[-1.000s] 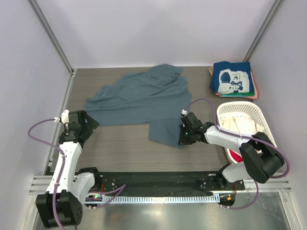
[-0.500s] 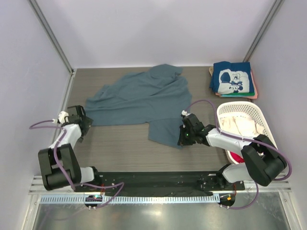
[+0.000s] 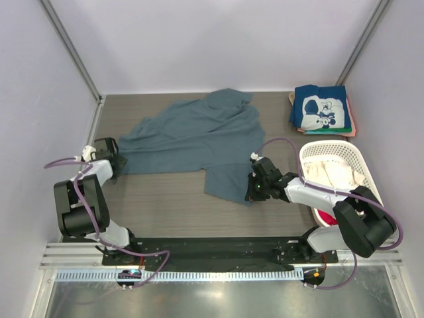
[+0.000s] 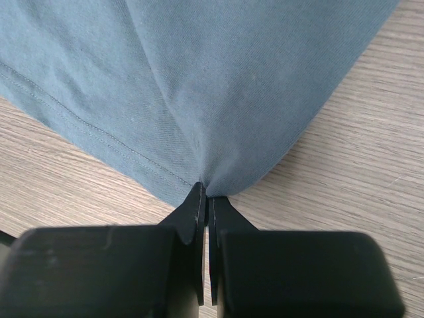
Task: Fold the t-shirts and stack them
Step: Flatten the tshirt out
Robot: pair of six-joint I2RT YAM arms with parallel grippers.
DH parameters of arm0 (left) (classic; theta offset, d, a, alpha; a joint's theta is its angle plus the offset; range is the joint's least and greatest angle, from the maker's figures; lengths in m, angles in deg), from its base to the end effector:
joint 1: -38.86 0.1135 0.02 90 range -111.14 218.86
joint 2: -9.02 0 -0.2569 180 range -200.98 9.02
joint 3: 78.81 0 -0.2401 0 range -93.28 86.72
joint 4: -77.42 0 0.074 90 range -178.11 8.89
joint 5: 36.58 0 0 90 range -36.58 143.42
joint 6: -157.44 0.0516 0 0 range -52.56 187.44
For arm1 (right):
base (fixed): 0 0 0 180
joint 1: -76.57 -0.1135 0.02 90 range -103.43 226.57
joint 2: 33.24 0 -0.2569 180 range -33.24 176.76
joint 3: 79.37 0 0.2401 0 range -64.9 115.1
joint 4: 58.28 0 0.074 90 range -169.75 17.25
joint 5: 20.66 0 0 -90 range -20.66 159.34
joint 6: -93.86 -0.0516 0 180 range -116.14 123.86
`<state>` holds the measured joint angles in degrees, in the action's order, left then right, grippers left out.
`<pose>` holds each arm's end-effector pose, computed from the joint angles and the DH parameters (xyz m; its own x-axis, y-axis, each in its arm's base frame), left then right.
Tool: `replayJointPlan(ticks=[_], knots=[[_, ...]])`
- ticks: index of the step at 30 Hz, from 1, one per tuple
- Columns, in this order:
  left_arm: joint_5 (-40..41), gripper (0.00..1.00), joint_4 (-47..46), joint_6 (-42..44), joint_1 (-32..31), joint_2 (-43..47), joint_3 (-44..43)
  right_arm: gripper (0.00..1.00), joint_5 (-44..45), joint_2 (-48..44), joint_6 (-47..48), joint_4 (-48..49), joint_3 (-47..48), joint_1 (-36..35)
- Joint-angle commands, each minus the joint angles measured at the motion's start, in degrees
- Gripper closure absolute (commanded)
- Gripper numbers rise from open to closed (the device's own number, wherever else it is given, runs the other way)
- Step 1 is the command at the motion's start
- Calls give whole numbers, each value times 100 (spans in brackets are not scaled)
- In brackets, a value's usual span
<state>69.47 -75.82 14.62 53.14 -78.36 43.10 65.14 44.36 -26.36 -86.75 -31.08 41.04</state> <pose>0.2743 0.0845 0.1501 -0.1777 -0.8353 -0.5202 -0.8742 0.3768 -0.3064 0.1940 0.1432 0.1407 -0.9026 -0.0277 -0.4295 -0.1817 0.9292 0.3219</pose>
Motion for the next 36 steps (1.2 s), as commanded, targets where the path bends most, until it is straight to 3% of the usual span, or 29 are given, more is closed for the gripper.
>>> replayJointPlan(ticks=[1,5,11,21,36], knots=[[-146,41,-333,-159,22,-192,-51,99,51,-8,77,-77,-139,-33],[-164,60,-491,-141,22,-324,-77,99,52,1,95,-85,-130,-33],[-287,98,-579,-36,22,-369,-165,99,95,-113,77,-50,-174,-33],[-507,100,-96,-71,22,1114,195,99,96,-895,-159,-454,-139,-24],[-902,100,1231,-27,48,3173,591,99,359,-3206,-704,-1930,186,-24]])
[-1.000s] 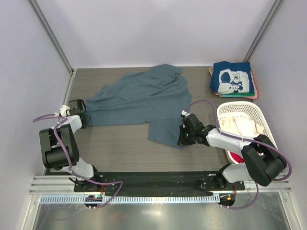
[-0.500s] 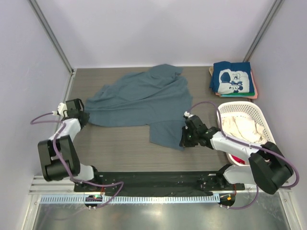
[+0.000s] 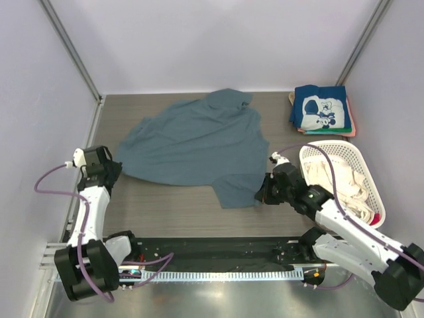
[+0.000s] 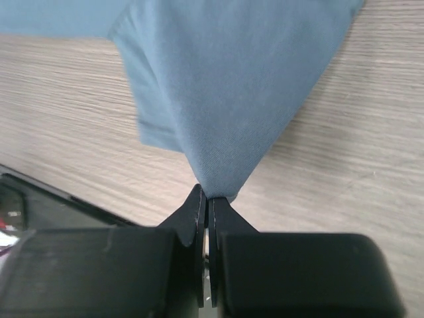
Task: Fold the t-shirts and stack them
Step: Flatten the tshirt out, then fold the tshirt
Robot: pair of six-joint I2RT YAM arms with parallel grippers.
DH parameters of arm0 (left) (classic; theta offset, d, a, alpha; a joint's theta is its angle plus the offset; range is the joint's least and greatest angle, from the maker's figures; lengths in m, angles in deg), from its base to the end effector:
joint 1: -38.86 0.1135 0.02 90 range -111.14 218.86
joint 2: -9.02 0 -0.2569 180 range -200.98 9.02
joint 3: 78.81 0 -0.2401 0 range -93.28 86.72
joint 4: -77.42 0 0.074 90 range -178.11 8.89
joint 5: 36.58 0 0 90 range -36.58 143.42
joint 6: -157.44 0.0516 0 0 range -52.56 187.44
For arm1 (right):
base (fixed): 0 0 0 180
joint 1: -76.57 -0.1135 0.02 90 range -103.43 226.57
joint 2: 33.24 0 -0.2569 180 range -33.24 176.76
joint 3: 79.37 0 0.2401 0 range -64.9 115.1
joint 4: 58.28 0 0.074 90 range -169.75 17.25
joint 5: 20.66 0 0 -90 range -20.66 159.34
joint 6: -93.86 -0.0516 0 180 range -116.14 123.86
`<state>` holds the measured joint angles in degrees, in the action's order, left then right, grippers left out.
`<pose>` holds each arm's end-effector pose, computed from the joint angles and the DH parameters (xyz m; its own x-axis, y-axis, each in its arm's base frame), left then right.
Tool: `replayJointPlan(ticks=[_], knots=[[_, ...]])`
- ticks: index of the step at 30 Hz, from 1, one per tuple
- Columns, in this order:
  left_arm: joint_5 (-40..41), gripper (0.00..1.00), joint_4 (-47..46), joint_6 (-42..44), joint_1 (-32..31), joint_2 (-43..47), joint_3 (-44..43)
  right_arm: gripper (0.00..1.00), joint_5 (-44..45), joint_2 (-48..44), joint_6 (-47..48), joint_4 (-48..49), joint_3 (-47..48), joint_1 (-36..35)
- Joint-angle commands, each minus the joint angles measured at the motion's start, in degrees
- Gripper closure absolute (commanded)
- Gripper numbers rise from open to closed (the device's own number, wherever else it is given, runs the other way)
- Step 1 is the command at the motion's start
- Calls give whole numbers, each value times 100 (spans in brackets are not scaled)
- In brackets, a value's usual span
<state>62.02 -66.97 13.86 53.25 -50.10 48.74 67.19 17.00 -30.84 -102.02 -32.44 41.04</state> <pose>0.2103 0.0619 0.2220 -0.1029 -0.8478 -0.5202 -0.7339 0.4177 -0.5356 0.1461 0.1067 0.2052 -0.8322 0.1048 -0.5445 -0.1554 0.8985 0.4105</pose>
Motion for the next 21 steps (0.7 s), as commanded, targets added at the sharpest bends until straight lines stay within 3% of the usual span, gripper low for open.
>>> replayJointPlan(ticks=[1,13,21], knots=[[-200,100,494,50,37,426,36,99,145,-593,-309,-508,322,-24],[-464,100,1751,163,37,1902,-34,99,663,-2227,-1117,-1668,813,-24],[-815,100,2692,436,37,2606,-403,99,550,-2791,-1425,-2328,1130,-24]])
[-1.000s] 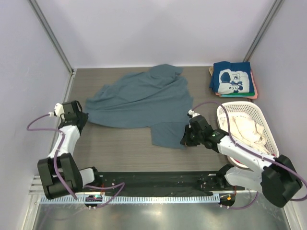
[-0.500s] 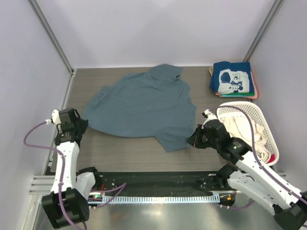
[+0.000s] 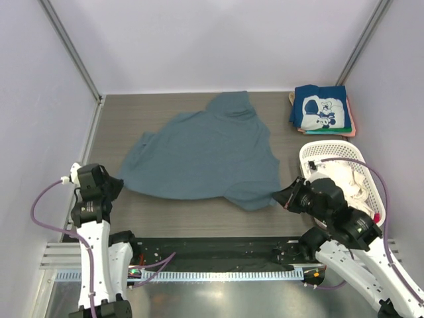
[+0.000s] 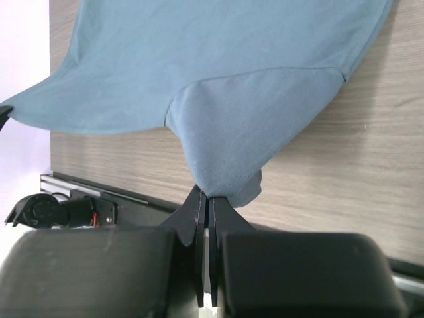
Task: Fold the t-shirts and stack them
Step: Fold the tshirt
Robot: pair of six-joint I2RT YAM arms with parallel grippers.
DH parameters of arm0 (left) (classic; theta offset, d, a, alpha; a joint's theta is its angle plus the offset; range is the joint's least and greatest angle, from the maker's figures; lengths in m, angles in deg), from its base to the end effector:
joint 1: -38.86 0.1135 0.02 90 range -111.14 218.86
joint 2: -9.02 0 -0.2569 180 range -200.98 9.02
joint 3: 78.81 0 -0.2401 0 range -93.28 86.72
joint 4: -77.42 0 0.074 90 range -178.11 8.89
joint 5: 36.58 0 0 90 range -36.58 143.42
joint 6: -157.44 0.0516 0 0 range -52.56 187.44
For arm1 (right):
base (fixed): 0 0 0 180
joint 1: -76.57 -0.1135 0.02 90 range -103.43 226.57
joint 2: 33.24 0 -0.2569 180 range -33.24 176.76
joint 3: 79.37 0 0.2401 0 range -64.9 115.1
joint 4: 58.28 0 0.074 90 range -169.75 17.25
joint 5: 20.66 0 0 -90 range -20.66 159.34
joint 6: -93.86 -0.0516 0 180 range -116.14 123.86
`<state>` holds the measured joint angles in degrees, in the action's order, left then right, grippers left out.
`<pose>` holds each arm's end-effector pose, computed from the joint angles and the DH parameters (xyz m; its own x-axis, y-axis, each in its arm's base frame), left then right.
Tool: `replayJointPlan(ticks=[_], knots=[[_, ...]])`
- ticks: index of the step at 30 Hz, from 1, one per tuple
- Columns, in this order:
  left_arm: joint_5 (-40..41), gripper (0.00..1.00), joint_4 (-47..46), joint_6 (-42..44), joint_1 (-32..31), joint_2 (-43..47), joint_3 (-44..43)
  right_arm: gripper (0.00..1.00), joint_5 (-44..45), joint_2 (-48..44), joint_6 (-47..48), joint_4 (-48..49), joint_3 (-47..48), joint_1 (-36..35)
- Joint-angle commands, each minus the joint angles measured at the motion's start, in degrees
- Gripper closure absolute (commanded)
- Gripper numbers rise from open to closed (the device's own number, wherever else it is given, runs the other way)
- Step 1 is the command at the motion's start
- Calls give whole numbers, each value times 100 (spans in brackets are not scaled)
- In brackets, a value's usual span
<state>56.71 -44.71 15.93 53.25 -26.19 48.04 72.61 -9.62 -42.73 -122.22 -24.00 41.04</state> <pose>0.1298 0.0364 0.2550 -0.1594 -0.8476 -0.5061 -0.6676 0.4702 -0.5773 0.0790 0.0528 0.2759 -0.6909 0.3979 -0.6037 -0.0568 0.8025 0.5939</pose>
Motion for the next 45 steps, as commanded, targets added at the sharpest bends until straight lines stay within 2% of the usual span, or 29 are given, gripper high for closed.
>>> replayJointPlan(ticks=[1,5,8,13,14,18,26,32,37,39,40,41,42,43,45], knots=[[-294,100,616,220,46,276,-360,99,-10,-155,-263,-387,339,-24],[-391,100,872,386,37,496,-702,99,51,-121,-333,-449,733,-24],[-460,100,740,676,37,252,-852,99,270,458,-79,-362,1076,-24],[-882,100,373,1045,37,-1055,-1054,99,692,1749,632,208,1569,-24],[-952,100,293,1072,37,-1224,-1072,99,841,2239,738,288,1761,-24],[-962,100,-68,1195,37,-2068,-1273,99,1150,3279,1151,579,2281,160],[-1067,100,-560,1362,37,-3877,-1941,99,456,5001,1775,1370,2747,1565],[-1287,99,-885,1336,20,-4916,-2258,99,245,5881,1899,1748,2958,2102],[-1515,99,-851,1327,11,-5778,-2706,99,-36,6566,1899,2046,3090,2287],[-1437,93,-859,1310,-15,-5910,-2803,99,-54,6717,1838,2152,3134,2366],[-1410,85,-842,1345,-24,-6024,-2986,99,-80,6796,1829,2178,3160,2392],[-1340,68,-781,1380,-42,-6094,-3118,99,-98,6962,1846,2187,3230,2393],[-1079,62,-711,1415,-68,-6156,-3302,99,-124,7068,1899,2188,3257,2410],[-911,53,-658,1511,-146,-6322,-3661,87,-177,7165,1986,2188,3301,2419],[-612,52,-578,1617,-217,-6525,-4050,63,-457,7350,2004,2179,3266,2463]])
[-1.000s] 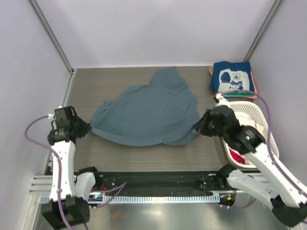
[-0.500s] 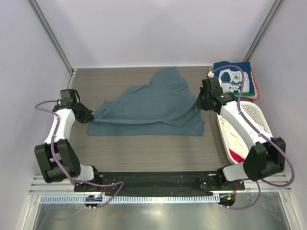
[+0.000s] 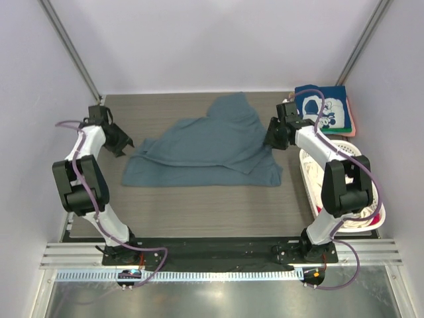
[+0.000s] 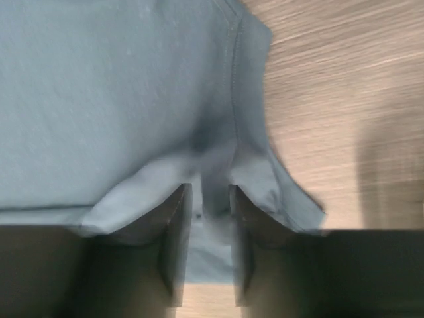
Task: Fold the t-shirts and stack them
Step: Fold the tshirt
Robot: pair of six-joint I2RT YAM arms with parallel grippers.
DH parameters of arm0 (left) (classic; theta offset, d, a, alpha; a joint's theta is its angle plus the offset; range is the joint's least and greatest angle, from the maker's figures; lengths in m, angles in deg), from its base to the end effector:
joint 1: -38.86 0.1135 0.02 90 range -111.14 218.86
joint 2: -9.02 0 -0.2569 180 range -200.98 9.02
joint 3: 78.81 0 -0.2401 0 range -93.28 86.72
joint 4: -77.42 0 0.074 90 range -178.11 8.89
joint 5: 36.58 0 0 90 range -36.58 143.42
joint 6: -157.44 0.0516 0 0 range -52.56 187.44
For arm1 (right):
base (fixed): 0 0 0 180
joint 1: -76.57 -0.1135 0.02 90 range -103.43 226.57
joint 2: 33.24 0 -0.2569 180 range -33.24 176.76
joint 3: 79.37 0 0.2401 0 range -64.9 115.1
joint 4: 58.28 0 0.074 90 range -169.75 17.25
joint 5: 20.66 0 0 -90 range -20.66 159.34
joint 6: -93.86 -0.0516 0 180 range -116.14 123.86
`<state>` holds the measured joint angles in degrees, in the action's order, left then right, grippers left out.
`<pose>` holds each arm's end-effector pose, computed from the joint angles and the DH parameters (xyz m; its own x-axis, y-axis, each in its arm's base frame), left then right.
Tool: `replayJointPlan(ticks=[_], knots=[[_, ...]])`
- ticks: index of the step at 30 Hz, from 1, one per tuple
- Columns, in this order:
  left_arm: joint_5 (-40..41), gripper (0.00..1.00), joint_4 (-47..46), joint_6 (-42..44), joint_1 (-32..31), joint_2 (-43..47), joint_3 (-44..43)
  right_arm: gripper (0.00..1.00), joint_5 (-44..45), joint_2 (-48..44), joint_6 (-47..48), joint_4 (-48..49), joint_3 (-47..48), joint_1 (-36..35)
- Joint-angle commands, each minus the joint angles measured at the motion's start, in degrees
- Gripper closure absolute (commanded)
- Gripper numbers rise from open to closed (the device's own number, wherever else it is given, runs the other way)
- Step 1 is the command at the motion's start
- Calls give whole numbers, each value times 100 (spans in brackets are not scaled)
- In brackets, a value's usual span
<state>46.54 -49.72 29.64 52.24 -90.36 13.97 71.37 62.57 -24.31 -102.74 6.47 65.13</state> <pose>0.3414 0.0749 0.2029 -0.5862 -0.7649 -0.2671 -0.6831 0.6439 -0.3446 0.3488 0.0687 0.2254 -0.7869 0.3221 -0.5264 0.2194 0.9433 0.2492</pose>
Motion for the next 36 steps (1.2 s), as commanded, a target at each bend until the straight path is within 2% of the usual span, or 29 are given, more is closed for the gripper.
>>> replayJointPlan(ticks=[1,4,9,18,21,22,23,24,29,33,36], knots=[[441,52,-86,360,-195,-413,-1001,47,-351,140,145,240,123,46],[337,55,-86,641,-415,-942,-1539,37,-387,105,153,337,-53,54],[143,58,-165,950,-688,-1857,-2234,36,-457,17,215,354,-132,54],[257,60,-271,1170,-1145,-2271,-2208,37,-764,131,197,504,-220,54],[265,78,-280,1144,-1154,-2367,-2208,38,-782,122,197,513,-247,54],[274,92,-280,1117,-1154,-2367,-2191,38,-774,131,206,513,-255,54],[274,98,-297,1126,-1154,-2341,-2191,38,-773,131,206,530,-264,54],[431,100,-297,1108,-1154,-2306,-2226,38,-782,148,206,530,-273,54],[1363,100,-7,1109,-1014,-1956,-3042,40,-844,201,206,530,-273,54],[1689,100,-147,741,-514,-1788,-3561,41,-817,175,223,539,-282,54],[1549,77,-139,608,-250,-1988,-3807,41,-852,201,223,530,-273,63]])
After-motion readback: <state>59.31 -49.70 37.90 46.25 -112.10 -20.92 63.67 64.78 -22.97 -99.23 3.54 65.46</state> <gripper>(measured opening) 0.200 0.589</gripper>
